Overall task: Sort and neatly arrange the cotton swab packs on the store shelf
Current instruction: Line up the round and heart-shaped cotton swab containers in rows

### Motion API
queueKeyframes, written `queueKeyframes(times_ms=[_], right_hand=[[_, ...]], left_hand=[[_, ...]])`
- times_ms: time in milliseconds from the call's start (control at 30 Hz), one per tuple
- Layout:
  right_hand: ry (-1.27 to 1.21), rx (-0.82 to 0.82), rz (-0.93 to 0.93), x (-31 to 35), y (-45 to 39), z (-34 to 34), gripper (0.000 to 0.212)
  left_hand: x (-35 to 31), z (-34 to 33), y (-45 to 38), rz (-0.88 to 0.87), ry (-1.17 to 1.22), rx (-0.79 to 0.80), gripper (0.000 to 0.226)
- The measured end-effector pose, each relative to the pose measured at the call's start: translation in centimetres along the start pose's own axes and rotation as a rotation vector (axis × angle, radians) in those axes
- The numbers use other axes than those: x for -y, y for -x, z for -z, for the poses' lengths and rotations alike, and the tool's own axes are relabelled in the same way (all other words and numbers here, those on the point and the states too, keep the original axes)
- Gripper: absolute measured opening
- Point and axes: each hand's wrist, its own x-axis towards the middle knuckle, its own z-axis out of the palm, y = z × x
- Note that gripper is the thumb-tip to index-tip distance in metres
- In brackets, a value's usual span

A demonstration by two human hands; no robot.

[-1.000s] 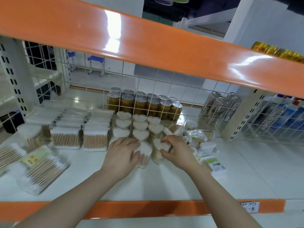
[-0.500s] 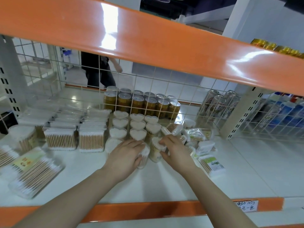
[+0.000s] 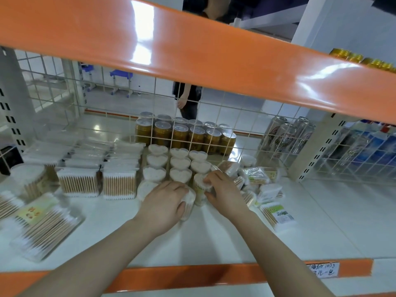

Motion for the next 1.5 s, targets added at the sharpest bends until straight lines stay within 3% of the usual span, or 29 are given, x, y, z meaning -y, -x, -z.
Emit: queueKeyframes(times_ms=[233,467,667,933,1033,1133,1333,1500], right_hand=[[-0.082,-0.081,-0.032,-0.7,0.7,1.7,0.033],[-0.104,-0.202,-0.259,-4.3,3.2,4.7,0.031],[-0.005,-0.079,-0.231,-6.3,6.0,4.5,0.023],[0.111,0.145,-0.059,-6.0,7.2,3.5,0.046],[0.134,0.176,-0.053,-6.1,6.9,3.1,0.046],[0.195,0.208,-0.028,-6.0,6.6,3.1,0.045],[0.252,0.293,-0.028,-5.5,6.5,3.6,0.044],[0.201,0.253,-0.042,-5.0,7.0,4.2,0.043]], left_hand=[[-0.9,0.8,-0.4,0.020,-0.002,-0.050,0.036],[-3.3,1.0,-0.7,-0.001,0.065,-0.036,0.034],[-5.0,-0.1,-0.4,-0.061,0.102,0.035,0.033],[-6.2,-0.3,0.4,-0.026,0.124,0.149,0.045],[-6.2,-0.4,1.1,-0.018,0.111,0.183,0.048],[-5.8,-0.7,1.7,0.027,0.095,0.252,0.036],[-5.8,-0.3,2.1,0.069,0.047,0.325,0.046],[-5.7,-0.3,2.6,0.112,0.057,0.341,0.051]])
